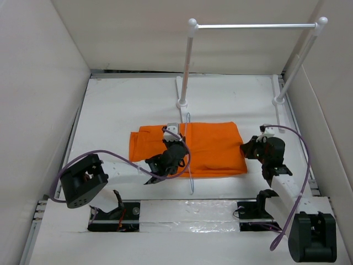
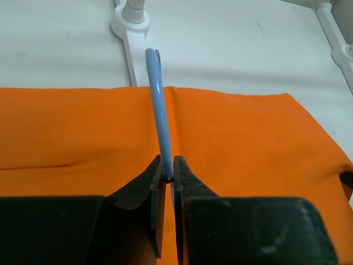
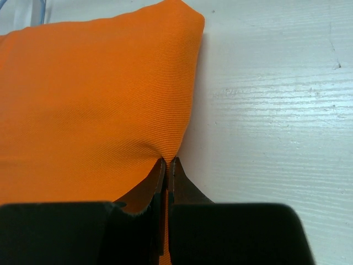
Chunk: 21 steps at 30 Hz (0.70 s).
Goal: Place the trousers on the hanger
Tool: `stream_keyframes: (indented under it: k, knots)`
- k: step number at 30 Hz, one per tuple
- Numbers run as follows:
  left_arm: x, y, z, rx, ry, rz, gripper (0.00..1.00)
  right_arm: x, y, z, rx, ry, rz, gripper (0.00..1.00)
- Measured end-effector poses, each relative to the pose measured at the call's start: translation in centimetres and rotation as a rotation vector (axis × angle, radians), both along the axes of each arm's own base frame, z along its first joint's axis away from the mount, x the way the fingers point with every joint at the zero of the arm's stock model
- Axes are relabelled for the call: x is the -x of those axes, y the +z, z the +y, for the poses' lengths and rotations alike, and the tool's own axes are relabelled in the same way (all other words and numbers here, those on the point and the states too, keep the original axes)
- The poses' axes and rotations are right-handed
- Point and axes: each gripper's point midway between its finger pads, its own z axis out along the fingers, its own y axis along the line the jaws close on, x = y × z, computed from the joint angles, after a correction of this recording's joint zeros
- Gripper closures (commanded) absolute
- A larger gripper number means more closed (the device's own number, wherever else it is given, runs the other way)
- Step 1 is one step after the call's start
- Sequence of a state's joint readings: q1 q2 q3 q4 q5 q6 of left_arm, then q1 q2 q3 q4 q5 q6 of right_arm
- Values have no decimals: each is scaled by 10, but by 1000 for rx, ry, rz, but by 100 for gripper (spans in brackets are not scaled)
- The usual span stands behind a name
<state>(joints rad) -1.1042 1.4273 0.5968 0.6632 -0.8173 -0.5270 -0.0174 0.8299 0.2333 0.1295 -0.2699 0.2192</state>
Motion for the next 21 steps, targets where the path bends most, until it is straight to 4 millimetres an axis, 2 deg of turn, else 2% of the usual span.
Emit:
stream_keyframes:
  k: [13,14,15,16,18,19,21]
  knots:
    - [5,6,-6,-85,-78,8,100,-2,-6,0,4,16,12,100]
    - [5,6,-6,-87,-79,11,100,-3,-5,0,3,17,10,98]
    - [5,6,-6,-86,-77,15,100,-3,-5,0,2,18,10,94]
    - [5,6,-6,-88,-76,19,100,-2,-5,0,1,19,10,82]
    - [6,7,-7,-91,-76,24,100,-2,-4,1,2,29,8,67]
    - [7,9,-8,-93,-77,27,100,-2,-2,2,2,37,1,51]
    - [10,17,-11,-94,-83,26,100,-2,9,3,8,51,-23,37]
